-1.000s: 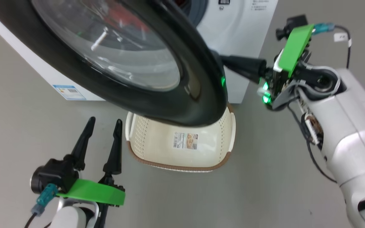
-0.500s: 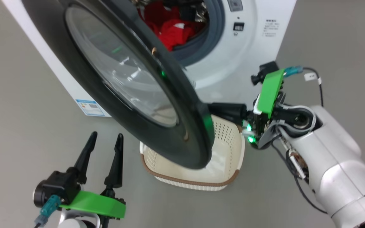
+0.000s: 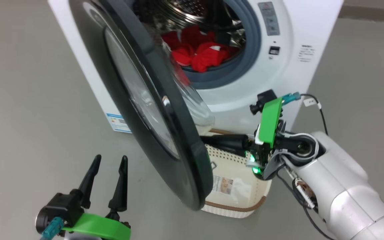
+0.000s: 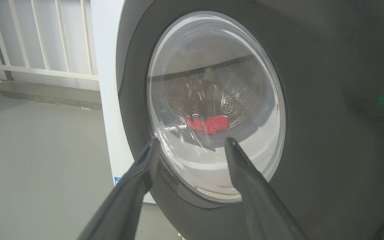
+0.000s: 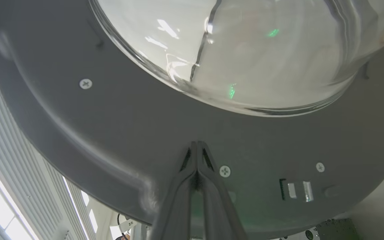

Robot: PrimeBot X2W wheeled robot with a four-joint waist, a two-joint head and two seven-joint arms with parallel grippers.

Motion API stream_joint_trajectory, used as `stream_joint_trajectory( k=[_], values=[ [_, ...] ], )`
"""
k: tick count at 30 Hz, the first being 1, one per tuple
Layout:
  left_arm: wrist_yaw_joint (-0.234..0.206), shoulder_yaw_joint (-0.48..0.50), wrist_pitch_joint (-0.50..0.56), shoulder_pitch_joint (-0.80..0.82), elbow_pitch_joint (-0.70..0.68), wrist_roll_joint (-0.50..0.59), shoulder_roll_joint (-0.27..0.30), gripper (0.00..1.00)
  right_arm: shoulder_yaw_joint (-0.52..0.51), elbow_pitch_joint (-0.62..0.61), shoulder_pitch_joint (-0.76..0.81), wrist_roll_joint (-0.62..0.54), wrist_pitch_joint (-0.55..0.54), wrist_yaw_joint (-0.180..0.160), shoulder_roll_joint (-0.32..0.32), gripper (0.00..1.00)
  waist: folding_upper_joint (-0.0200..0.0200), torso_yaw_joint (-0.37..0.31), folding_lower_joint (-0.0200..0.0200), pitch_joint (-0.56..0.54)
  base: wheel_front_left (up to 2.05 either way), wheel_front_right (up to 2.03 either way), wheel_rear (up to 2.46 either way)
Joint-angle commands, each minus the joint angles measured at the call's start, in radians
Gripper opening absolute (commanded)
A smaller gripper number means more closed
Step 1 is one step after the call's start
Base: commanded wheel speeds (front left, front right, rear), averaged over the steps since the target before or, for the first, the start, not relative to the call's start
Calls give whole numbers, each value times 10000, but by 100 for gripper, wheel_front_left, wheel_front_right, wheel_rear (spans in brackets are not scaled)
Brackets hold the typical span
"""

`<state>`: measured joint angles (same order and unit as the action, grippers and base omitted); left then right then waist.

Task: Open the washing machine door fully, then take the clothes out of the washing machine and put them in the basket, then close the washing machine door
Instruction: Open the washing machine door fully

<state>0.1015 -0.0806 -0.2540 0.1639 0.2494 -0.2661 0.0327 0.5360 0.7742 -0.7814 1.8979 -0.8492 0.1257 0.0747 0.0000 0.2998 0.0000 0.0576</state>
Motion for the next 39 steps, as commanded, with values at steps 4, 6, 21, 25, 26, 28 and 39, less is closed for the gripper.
stream_joint_trajectory(
  k=[4, 6, 21, 25, 26, 28, 39],
  values=[
    [-41, 293, -78, 49, -156, -44, 175, 100, 368, -339, 227, 303, 60, 50, -244, 0, 0, 620, 0, -334, 0, 0, 0],
    [-37, 269, -78, 21, -127, -43, 175, 100, 494, -335, 293, 346, 111, 50, -244, 0, 0, 812, 0, -409, 0, 0, 0],
    [22, 204, -78, -181, -23, 5, 175, 100, 1477, -560, 520, 929, 530, 50, -244, 0, 0, 2083, 0, -721, 0, 0, 0],
    [19, 341, -78, -239, -117, 31, 175, 100, 1772, -606, 419, 1087, 567, 50, -244, 0, 0, 2150, 0, -640, 0, 0, 0],
    [6, 386, -78, -256, -158, 17, 175, 100, 1874, -613, 373, 1128, 582, 50, -244, 0, 0, 2170, 0, -609, 0, 0, 0],
    [-21, 439, -78, -287, -247, -23, 175, 100, 2046, -621, 283, 1183, 624, 50, -244, 0, 0, 2204, 0, -553, 0, 0, 0],
    [-129, 535, -78, -462, -431, -85, 175, 100, 2241, -338, 91, 1114, 1053, 50, -244, 0, 0, 2186, 0, -539, 0, 0, 0]
  ],
)
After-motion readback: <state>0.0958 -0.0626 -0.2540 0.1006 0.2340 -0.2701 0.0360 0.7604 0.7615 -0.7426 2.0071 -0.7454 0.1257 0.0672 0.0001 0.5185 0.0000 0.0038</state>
